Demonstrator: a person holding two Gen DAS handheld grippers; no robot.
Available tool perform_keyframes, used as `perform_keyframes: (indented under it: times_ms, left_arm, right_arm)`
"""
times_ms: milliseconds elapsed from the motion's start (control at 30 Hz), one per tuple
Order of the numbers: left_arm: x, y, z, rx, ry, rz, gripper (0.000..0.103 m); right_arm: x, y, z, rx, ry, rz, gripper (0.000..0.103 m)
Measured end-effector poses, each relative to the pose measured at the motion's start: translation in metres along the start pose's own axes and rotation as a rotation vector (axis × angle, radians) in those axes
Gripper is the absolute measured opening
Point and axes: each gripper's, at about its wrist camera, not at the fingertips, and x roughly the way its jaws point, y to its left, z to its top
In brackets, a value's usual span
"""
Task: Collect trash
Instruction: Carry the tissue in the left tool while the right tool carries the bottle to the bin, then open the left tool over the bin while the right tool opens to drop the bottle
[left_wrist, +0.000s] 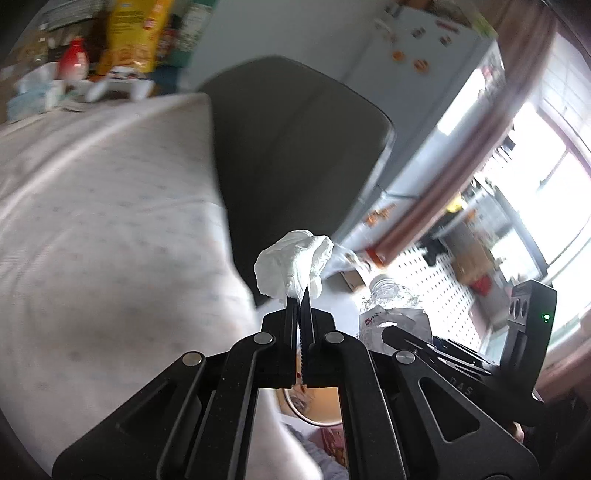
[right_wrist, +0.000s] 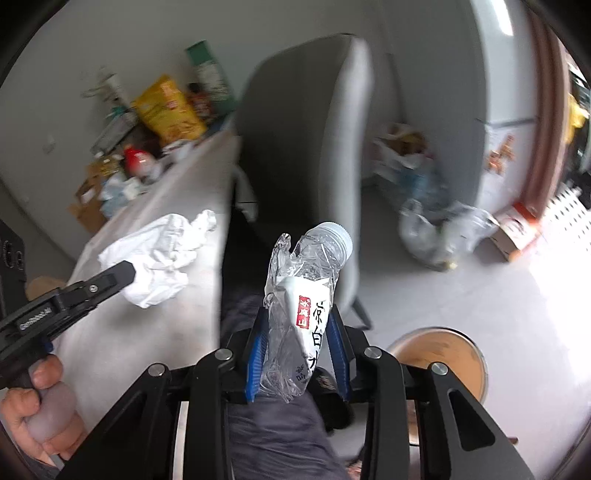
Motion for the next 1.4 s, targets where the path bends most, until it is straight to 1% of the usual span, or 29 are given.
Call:
perform_keyframes:
  times_ms: [133,333,500,800,1000,1033,1067,1100,1133,1233,1400]
  left_arm:
    - [0.028,-0.027,-0.007,0.039,0.051,-0.027,0.002]
    - [0.062,-0.059,-0.021,0.099,0.126,-0.036,0.002]
    - [0.084,-0.076,-0.036,0.127,0.184,-0.039,0.002]
    - [0.122,-0.096,-0.059,0.159,0.274,-0.036,0.002]
    - [0.142,-0.099,-0.07,0.168,0.322,-0.015,0.002]
    - [0.145,-0.099,-0.071,0.169,0.329,-0.012,0.002]
    - [0.147,-0.099,-0.072,0.17,0.334,-0.01,0.002]
    - [0.149,-0.099,-0.074,0.172,0.34,-0.01,0.002]
    - [0.15,-0.099,-0.074,0.175,0.343,-0.01,0.002]
    - [0.154,-0.102,-0.078,0.183,0.356,-0.011,0.002]
    - [0.158,-0.109,-0.08,0.2,0.376,-0.022,0.002]
  right_arm:
    - [-0.006,-0.042,-0.013,0.046,0.007,-0.057,0.032]
    - [-0.009,-0.096,-0.034,0.113,0.029,-0.126,0.032]
    - [-0.003,-0.135,-0.053,0.182,0.064,-0.155,0.032]
    - [-0.001,-0.163,-0.073,0.208,0.07,-0.17,0.032]
    - [0.018,-0.177,-0.082,0.261,0.097,-0.172,0.034]
    - [0.02,-0.178,-0.082,0.268,0.098,-0.174,0.035]
    - [0.022,-0.182,-0.083,0.282,0.095,-0.175,0.042]
    - [0.023,-0.184,-0.083,0.292,0.093,-0.174,0.048]
    - [0.023,-0.186,-0.083,0.296,0.091,-0.175,0.05]
    - [0.022,-0.188,-0.086,0.3,0.088,-0.181,0.05]
    - [0.011,-0.203,-0.089,0.34,0.076,-0.204,0.051]
